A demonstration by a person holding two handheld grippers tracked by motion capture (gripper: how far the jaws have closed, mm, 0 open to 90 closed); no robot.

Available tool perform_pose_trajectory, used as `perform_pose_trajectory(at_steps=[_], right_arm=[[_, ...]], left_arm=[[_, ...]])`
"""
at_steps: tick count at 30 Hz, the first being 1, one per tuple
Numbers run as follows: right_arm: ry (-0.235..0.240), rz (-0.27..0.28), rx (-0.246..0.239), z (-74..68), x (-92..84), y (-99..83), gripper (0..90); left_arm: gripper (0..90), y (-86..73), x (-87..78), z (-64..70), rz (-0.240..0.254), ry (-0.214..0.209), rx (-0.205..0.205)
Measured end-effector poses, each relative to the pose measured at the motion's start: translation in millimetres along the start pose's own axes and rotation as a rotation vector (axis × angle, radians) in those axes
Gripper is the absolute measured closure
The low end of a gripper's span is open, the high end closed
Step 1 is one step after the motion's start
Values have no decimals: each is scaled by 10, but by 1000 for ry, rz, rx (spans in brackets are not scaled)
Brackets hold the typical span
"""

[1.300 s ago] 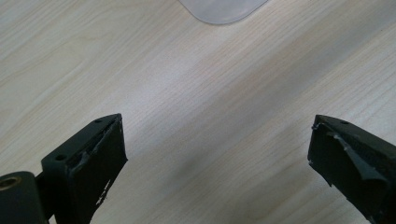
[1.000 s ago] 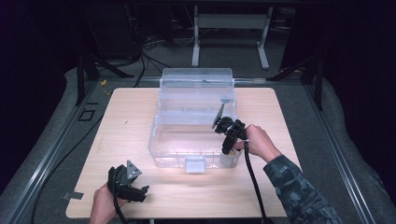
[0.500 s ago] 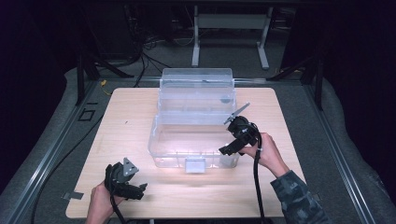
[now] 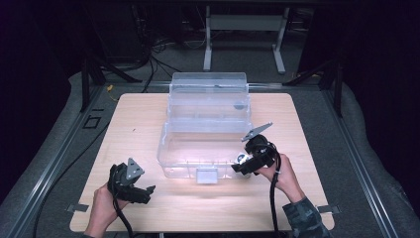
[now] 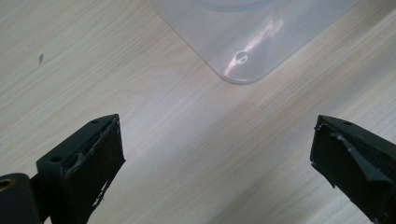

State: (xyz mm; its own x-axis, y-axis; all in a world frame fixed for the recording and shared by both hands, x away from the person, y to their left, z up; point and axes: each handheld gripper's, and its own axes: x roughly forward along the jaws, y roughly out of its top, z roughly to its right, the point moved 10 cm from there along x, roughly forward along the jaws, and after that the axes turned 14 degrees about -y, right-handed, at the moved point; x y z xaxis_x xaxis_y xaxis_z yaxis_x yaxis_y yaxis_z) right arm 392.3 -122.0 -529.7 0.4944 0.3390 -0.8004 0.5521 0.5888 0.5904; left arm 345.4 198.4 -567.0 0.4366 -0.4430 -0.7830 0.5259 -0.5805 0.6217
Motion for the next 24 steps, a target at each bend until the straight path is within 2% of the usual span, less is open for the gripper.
perform_pose_trajectory(at_steps=[2,5,7,12,17,24], right_arm=[[12,-2,6,-18,14,-6,157],[-7,-8,-5,-14,10,-4,155],[7,2,-6,-34,0,-1,153],[-11,-1,-15,-25,-44,-27,153],[-23,-1,-16,8,-71,-58,157],[-26,-5,-19,23,-76,-73,163]], left_arm=[[26,43,-31,-26,7,1,5],[27,116,-94,-70,18,7,8],[28,186,-153,-108,24,12,15],[28,368,-240,-161,38,6,33],[29,537,-248,-198,33,-3,58],[28,743,-189,-236,25,-41,69]])
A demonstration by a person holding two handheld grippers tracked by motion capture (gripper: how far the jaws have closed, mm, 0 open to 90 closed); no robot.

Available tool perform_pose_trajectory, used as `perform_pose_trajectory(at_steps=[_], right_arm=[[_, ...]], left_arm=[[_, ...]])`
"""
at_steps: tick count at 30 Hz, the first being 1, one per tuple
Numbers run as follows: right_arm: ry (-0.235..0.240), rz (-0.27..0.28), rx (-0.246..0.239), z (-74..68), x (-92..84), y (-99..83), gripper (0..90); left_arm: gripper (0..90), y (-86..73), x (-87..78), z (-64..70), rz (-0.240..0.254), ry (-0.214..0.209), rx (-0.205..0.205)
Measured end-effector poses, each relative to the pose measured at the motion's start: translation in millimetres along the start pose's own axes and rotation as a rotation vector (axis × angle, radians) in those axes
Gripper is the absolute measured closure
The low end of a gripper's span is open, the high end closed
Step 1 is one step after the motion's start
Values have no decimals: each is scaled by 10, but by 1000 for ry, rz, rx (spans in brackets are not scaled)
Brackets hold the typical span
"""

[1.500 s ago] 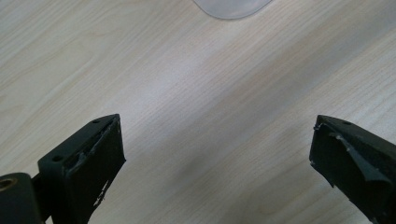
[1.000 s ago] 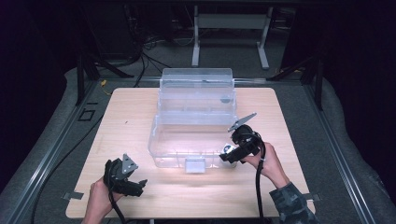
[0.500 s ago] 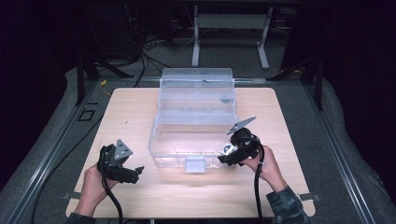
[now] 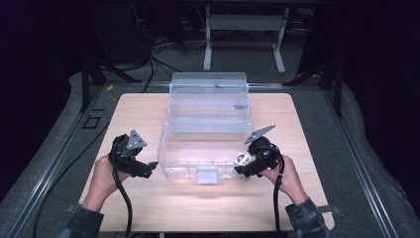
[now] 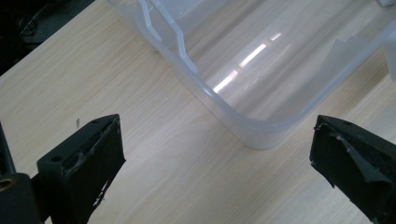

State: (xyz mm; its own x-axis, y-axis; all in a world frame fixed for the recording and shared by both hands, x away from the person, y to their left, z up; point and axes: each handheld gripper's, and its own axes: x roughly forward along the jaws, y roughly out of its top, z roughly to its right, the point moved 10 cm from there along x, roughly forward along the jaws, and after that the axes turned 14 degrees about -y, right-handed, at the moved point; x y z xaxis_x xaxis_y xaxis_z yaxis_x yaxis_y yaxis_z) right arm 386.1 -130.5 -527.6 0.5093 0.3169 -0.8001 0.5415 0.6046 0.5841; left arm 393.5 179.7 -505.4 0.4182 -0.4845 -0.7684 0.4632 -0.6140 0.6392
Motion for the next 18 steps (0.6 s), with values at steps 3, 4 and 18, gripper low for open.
perform_pose_trajectory(at_steps=[3,4,18], right_arm=[[-1,-5,0,1,2,-7,163],[-1,-5,0,1,-1,-8,164],[1,-13,1,-4,1,-20,165]], left_arm=[[28,72,30,-4,-5,-11,8],[28,94,39,-3,-5,-15,11],[21,395,139,-61,10,-72,15]])
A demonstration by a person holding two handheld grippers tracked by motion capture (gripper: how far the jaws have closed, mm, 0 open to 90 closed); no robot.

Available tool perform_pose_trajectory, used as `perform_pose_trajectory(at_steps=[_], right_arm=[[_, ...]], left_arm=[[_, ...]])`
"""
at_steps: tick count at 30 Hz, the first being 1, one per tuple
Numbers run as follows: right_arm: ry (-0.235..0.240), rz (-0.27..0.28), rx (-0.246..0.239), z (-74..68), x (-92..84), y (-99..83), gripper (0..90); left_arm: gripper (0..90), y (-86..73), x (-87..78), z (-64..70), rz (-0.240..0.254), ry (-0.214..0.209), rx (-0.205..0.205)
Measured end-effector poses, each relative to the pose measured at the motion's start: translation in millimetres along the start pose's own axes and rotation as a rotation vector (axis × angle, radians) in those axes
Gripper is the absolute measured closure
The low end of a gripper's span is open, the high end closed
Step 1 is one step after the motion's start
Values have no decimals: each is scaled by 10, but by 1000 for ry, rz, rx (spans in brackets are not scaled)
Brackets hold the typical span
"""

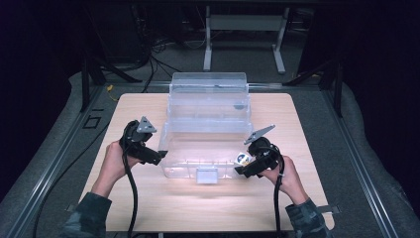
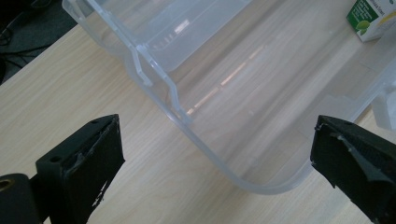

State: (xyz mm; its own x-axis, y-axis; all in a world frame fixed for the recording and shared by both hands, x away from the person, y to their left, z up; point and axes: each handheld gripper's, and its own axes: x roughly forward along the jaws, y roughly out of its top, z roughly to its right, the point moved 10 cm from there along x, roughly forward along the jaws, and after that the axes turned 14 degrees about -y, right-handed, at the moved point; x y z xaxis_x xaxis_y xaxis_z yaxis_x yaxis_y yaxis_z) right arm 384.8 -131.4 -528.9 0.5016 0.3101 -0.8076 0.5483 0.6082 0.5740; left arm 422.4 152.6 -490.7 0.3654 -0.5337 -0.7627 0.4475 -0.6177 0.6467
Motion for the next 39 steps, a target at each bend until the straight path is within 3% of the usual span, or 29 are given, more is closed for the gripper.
perform_pose_trajectory(at_steps=[16,21,26,39], right_arm=[[5,-20,-29,-68,72,-27,163],[9,-14,-36,-84,87,-22,163],[7,-17,-41,-95,92,-29,161],[16,-3,-51,-154,95,-14,150]], left_arm=[[16,327,178,-158,-6,-35,3],[19,466,214,-235,16,-45,-3],[15,617,238,-333,24,-37,3],[0,903,454,-439,11,-72,28]])
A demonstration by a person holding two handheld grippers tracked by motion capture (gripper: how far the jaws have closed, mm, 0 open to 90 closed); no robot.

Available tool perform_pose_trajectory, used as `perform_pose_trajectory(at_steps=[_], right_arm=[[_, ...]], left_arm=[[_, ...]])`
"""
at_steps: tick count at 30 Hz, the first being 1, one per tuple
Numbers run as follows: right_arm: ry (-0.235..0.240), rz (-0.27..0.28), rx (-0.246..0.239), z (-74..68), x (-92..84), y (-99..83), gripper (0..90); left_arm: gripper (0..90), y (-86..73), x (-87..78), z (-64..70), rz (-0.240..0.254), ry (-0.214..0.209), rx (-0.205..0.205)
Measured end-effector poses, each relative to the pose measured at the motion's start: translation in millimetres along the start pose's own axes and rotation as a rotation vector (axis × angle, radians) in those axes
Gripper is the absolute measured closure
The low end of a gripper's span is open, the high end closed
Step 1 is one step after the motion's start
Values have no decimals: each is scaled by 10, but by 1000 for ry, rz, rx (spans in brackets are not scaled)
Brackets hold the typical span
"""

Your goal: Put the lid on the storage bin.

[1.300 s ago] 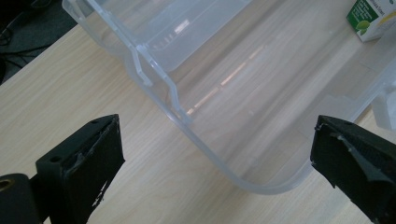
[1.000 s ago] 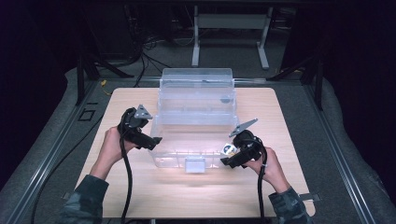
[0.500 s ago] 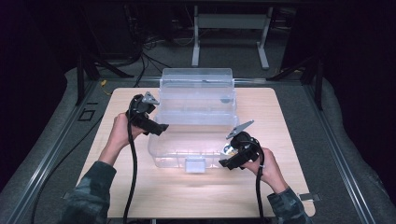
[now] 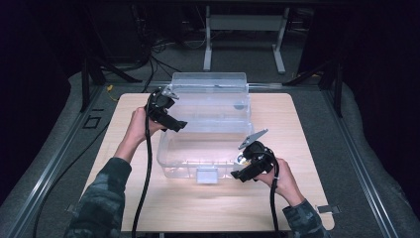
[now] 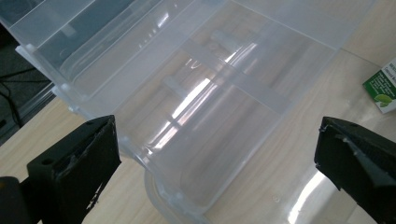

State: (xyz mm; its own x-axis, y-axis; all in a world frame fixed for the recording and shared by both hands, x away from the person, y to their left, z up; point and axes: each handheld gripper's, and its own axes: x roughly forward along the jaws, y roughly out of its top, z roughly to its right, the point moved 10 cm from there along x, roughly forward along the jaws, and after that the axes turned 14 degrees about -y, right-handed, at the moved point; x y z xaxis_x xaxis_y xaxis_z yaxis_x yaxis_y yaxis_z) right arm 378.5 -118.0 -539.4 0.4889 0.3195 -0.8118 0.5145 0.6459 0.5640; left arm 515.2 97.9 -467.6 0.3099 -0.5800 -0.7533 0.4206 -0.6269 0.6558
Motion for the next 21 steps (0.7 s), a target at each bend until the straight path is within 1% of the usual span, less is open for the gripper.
perform_pose_trajectory(at_steps=[2,5,6,7,9,10,11,12,13,15,16,17,18,20,21], right_arm=[[-4,0,-4,-5,10,3,155],[-8,-3,-9,-7,18,-3,165],[-20,-11,-13,2,15,-9,168],[-8,-44,-30,6,-14,-34,171],[-5,-38,-28,-1,-15,-26,176],[-3,-38,-29,-7,-13,-23,177],[-1,-28,-26,-15,-4,-13,181],[-5,11,-7,-30,19,20,184],[-6,10,-10,-31,16,21,184],[-6,22,-10,-39,10,33,209],[-7,25,-13,-41,0,34,212],[-8,30,-14,-44,-8,39,216],[-8,36,-12,-45,-16,47,221],[-4,41,-7,-51,-13,59,220],[-3,38,-10,-53,-4,59,219]], left_arm=[[0,44,20,-36,1,-1,-1],[0,117,52,-96,12,-20,-10],[0,130,55,-112,13,-22,-12],[0,151,61,-131,16,-23,-17],[1,190,77,-172,18,-23,-23],[1,203,82,-181,19,-29,-26],[1,221,88,-194,21,-32,-28],[1,239,92,-207,20,-31,-28],[1,253,97,-215,20,-32,-31],[2,296,104,-240,21,-26,-21],[6,316,112,-242,27,-41,-23],[15,338,122,-256,33,-44,-25],[20,348,128,-273,32,-38,-27],[28,386,152,-300,45,-46,-35],[38,395,165,-318,44,-37,-33]])
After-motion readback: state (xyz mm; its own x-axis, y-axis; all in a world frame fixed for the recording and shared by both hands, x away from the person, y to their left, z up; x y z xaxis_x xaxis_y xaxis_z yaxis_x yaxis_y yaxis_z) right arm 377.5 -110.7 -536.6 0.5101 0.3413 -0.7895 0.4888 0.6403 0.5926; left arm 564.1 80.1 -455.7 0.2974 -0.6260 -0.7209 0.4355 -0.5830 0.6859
